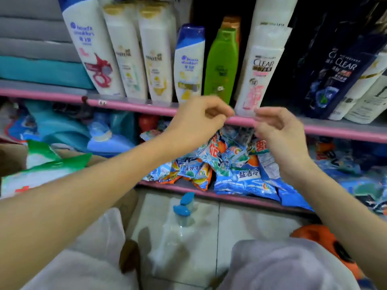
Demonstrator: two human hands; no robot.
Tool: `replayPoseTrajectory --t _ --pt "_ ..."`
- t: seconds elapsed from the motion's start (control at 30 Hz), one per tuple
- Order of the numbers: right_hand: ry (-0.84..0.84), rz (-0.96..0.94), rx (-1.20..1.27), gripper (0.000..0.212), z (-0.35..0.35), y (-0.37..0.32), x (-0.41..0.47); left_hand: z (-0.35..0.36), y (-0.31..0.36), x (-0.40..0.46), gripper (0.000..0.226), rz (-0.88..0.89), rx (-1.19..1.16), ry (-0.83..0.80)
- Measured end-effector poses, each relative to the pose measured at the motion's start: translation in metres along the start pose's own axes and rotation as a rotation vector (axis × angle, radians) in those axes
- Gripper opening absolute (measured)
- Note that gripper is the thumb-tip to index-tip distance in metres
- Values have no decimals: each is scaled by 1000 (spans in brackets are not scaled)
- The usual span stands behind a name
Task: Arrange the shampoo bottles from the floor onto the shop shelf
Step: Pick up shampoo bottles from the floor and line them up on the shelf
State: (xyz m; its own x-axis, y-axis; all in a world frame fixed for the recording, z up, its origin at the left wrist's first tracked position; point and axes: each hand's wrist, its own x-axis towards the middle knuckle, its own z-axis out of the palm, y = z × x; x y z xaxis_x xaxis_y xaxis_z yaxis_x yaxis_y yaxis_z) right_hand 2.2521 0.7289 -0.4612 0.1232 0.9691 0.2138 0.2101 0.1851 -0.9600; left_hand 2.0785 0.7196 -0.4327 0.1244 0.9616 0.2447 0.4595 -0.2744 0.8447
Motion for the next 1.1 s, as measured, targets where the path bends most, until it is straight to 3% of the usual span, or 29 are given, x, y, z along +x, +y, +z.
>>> replayPoseTrajectory --t 0.23,0.37,0.6,0.7,0.8,0.97,1.1 --pt "-426 235 -235 29 74 102 -53 39 -139 -56 23 -367 239 -187" --pt "-594 310 -511 36 100 170 -58 58 -209 -80 36 -485 430 -398" --pt "-916 146 -845 60 131 249 -50 88 -283 -96 53 -527 597 -617" --pt "-1029 85 -892 65 142 267 -45 100 -296 -97 50 -476 649 -600" --pt "-1065 65 -924 63 150 278 -40 110 -301 -98 46 -436 668 -541" --pt "-972 85 -1065 51 153 284 -44 124 -301 -102 33 -398 702 -509" --pt "-957 126 -1090 44 149 287 -44 126 -299 -106 40 -428 831 -564"
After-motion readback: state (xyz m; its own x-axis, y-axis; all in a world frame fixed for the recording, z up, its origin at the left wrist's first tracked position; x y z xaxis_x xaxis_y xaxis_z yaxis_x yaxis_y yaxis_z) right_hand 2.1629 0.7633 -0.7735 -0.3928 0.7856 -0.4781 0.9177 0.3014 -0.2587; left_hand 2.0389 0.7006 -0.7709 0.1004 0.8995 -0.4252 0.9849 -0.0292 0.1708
